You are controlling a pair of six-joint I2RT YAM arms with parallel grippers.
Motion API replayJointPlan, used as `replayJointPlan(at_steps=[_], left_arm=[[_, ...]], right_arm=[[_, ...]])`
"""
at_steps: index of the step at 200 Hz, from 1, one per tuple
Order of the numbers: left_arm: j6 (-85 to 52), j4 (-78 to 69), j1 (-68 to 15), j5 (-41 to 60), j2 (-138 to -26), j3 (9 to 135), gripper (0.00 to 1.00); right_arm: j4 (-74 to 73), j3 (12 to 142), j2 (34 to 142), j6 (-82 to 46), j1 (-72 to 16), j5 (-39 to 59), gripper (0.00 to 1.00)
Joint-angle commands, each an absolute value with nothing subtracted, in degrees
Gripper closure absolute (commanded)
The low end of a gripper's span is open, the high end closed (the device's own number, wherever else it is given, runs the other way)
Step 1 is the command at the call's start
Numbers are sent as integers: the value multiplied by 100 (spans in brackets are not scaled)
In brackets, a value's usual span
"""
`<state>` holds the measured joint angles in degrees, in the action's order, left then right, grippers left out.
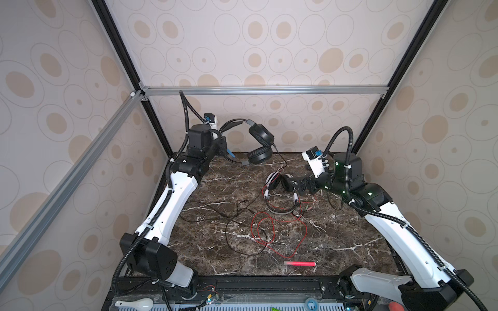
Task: Wrap the headphones
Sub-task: 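Lift black headset with left gripper while right gripper lowers near white headset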
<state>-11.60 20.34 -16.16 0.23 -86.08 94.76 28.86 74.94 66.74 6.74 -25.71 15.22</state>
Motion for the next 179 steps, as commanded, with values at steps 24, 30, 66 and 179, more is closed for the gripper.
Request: replayJointPlan(at_steps=[24, 30, 66, 179], left_arm=[[-1573, 2518, -1736, 474, -8483, 10318, 100], [-1579, 2603, -1753, 475, -8465, 10342, 100], [-1591, 2998, -1758, 670, -8359, 10525, 100], [-2263, 3454, -1758, 1093, -8181, 11142, 100]], right_arm=[[2338, 7207, 6657, 649, -2580, 1517, 0], [2178, 7132, 6669, 585, -2564, 1509, 0], [1463, 6899, 6965, 255, -2555, 1737, 0], [-573, 5635, 7220, -916, -2214, 2260, 12]])
